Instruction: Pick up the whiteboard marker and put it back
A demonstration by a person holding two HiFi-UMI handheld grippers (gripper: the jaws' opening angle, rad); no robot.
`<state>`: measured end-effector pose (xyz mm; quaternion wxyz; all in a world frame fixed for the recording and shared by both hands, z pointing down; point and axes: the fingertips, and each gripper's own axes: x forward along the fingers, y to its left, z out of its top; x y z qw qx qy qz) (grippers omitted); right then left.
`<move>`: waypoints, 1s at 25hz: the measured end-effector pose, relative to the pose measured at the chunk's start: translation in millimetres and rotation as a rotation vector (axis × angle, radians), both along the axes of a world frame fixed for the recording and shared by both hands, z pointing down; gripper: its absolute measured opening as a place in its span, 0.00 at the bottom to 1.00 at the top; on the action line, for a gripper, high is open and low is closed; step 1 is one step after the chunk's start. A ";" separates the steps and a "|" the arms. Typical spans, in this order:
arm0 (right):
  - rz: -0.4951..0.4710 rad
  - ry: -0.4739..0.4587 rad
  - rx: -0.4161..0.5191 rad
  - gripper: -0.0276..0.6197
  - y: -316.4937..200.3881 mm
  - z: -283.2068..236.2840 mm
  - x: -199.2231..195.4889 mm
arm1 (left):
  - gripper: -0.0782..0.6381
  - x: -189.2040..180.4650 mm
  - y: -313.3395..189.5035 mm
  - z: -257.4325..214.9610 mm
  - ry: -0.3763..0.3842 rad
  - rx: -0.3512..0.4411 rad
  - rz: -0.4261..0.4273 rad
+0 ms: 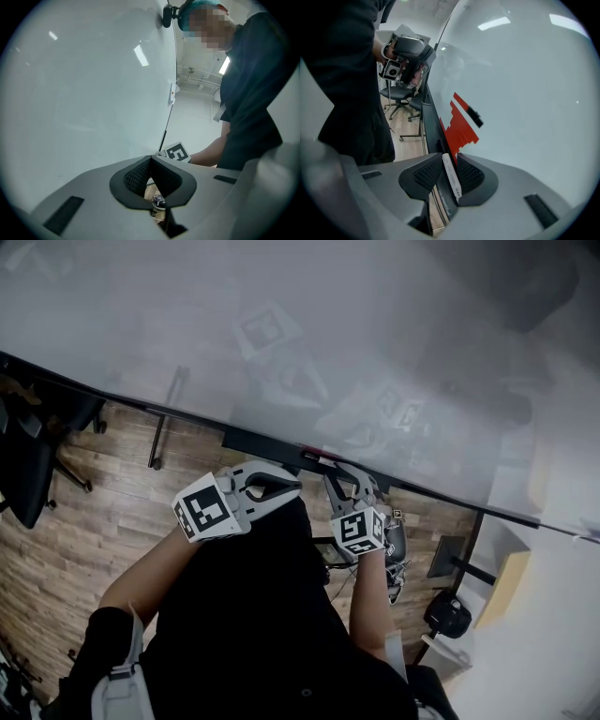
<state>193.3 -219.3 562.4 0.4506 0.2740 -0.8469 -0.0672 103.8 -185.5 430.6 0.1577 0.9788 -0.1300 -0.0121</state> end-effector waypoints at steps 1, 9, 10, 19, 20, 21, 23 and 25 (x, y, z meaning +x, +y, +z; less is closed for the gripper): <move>0.001 0.009 -0.006 0.18 -0.4 3.0 0.7 | 0.12 -0.3 0.1 0.4 -0.001 0.000 -0.003; -0.015 0.069 -0.009 0.18 -1.5 15.6 5.3 | 0.12 0.8 3.4 4.0 -0.022 0.010 -0.006; -0.012 0.074 -0.007 0.18 -2.6 15.9 5.5 | 0.12 0.3 3.5 3.1 -0.021 0.011 -0.007; 0.007 0.124 -0.027 0.18 -4.2 32.3 9.8 | 0.12 -2.5 5.1 0.7 -0.021 0.021 -0.011; 0.009 0.129 -0.024 0.18 -4.5 32.9 10.9 | 0.12 -2.6 5.9 1.1 -0.023 0.022 -0.013; 0.010 0.135 -0.019 0.18 -5.0 33.2 12.3 | 0.12 -2.5 6.4 1.2 -0.025 0.023 -0.015; 0.011 0.148 -0.005 0.18 -6.2 33.4 14.5 | 0.12 -2.1 6.5 0.5 -0.026 0.024 -0.018; 0.009 0.157 0.005 0.18 -6.7 34.2 14.4 | 0.12 -2.4 6.2 -0.7 -0.023 0.025 -0.021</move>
